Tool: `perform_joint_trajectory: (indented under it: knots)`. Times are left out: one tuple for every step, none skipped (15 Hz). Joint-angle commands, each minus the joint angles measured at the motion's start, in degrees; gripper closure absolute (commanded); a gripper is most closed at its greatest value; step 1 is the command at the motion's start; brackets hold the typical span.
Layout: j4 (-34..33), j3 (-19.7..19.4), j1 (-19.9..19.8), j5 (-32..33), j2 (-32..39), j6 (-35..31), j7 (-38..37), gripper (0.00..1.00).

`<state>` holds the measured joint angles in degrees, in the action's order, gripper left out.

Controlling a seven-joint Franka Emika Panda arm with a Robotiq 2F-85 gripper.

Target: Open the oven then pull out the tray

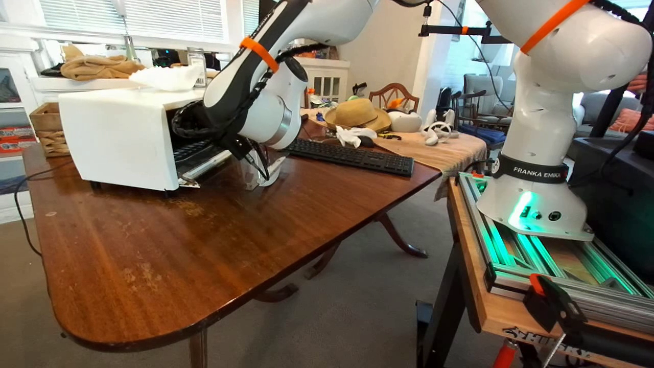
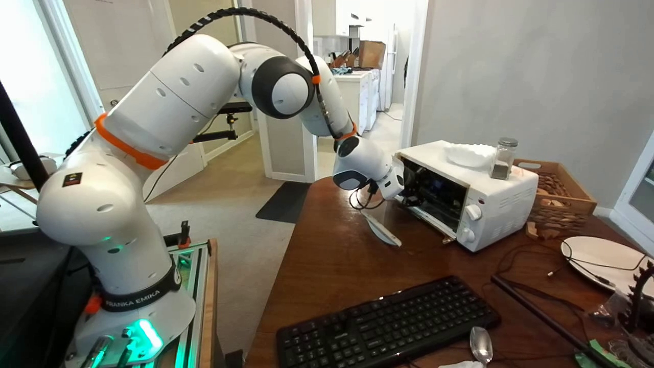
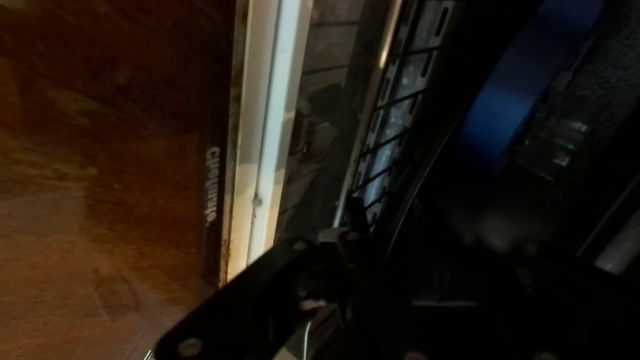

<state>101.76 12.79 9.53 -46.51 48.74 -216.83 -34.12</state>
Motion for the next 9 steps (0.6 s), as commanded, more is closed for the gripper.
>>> perform_joint_trajectory:
  knots:
    - [-3.5,0.1,0.1,0.8,2.3,0.5,1.4,0.92]
    - [-3.7,0.1,0.2,0.7,2.4,0.3,1.7,0.98]
    - [-4.1,0.2,0.3,0.7,2.5,0.1,2.1,1.00]
    - [-4.2,0.3,0.4,0.5,2.5,-0.1,2.5,1.00]
    - [-4.1,0.6,0.5,0.3,2.6,-0.3,2.7,1.00]
    - [-3.9,0.7,0.6,0.0,2.5,-0.8,2.8,1.00]
    - [-3.7,0.9,0.7,0.0,2.5,-1.2,2.8,1.00]
    - [-3.4,1.1,0.7,0.1,2.5,-1.3,2.7,1.00]
    - [-3.3,1.2,0.9,-0.2,2.6,-1.4,2.7,1.00]
